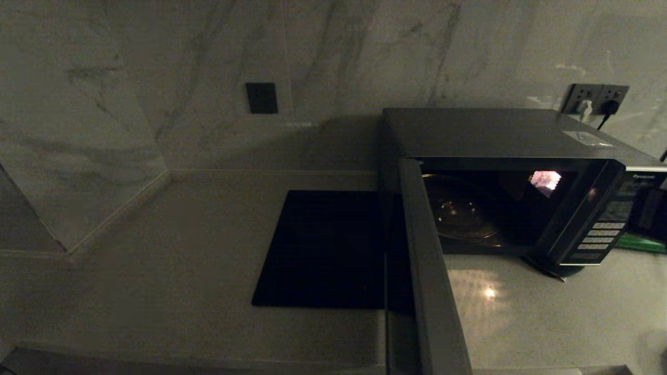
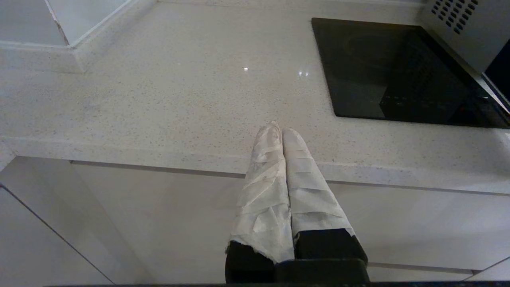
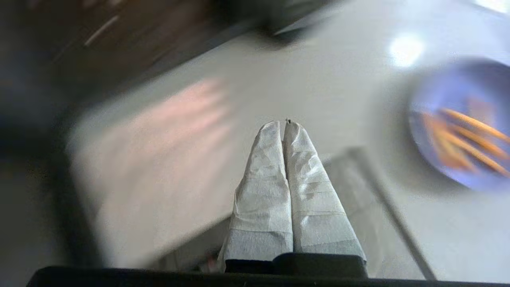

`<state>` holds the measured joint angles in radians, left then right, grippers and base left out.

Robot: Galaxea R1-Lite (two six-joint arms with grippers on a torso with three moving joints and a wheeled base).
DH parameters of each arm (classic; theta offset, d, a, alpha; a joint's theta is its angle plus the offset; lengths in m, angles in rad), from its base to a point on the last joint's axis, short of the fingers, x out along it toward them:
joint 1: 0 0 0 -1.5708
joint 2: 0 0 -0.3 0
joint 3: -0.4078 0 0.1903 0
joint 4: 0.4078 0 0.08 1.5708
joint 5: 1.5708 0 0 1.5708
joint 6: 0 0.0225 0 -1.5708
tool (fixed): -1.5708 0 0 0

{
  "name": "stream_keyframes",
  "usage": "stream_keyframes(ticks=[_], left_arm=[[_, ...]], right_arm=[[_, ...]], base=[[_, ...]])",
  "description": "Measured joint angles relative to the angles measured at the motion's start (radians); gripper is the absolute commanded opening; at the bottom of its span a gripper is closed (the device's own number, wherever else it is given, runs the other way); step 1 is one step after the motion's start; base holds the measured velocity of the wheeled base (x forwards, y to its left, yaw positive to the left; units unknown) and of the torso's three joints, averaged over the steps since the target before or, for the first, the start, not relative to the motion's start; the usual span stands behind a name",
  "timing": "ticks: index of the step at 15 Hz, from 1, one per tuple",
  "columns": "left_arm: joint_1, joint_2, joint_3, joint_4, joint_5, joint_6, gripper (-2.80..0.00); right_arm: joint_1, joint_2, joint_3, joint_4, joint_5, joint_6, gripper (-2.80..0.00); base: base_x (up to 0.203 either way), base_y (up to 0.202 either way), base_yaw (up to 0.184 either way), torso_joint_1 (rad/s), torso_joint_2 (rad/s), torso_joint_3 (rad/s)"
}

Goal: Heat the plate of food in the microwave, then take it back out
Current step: Put the plate in the microwave oven

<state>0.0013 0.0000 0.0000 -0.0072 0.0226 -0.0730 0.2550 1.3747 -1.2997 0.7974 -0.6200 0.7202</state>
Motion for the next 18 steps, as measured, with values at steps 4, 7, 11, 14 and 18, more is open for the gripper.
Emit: stream_keyframes(ticks=[4, 7, 11, 14, 18], left_arm=[[0.0, 0.0, 0.0, 0.0, 0.0, 0.0, -2.8], [0.0, 0.0, 0.0, 0.0, 0.0, 0.0, -2.8], [0.0, 0.0, 0.0, 0.001, 0.0, 0.0, -2.8], [0.0, 0.0, 0.0, 0.0, 0.0, 0.0, -2.8], [0.0, 0.0, 0.0, 0.0, 0.0, 0.0, -2.8]], right_arm=[[-0.39, -0.064, 0.035, 0.0, 0.083, 0.029, -2.8], [-0.68, -0.067, 0.106, -0.012, 0.153, 0.05, -2.8], [-0.976, 0.023, 0.227, -0.11, 0.316, 0.112, -2.8], [-1.077, 0.094, 0.275, -0.127, 0.427, 0.097, -2.8], [-1.124, 0.157, 0.256, -0.172, 0.437, 0.089, 0.0]], base=[[0.0, 0.0, 0.0, 0.0, 0.0, 0.0], [0.0, 0.0, 0.0, 0.0, 0.0, 0.0], [0.0, 0.0, 0.0, 0.0, 0.0, 0.0], [0.0, 0.0, 0.0, 0.0, 0.0, 0.0], [0.0, 0.0, 0.0, 0.0, 0.0, 0.0]])
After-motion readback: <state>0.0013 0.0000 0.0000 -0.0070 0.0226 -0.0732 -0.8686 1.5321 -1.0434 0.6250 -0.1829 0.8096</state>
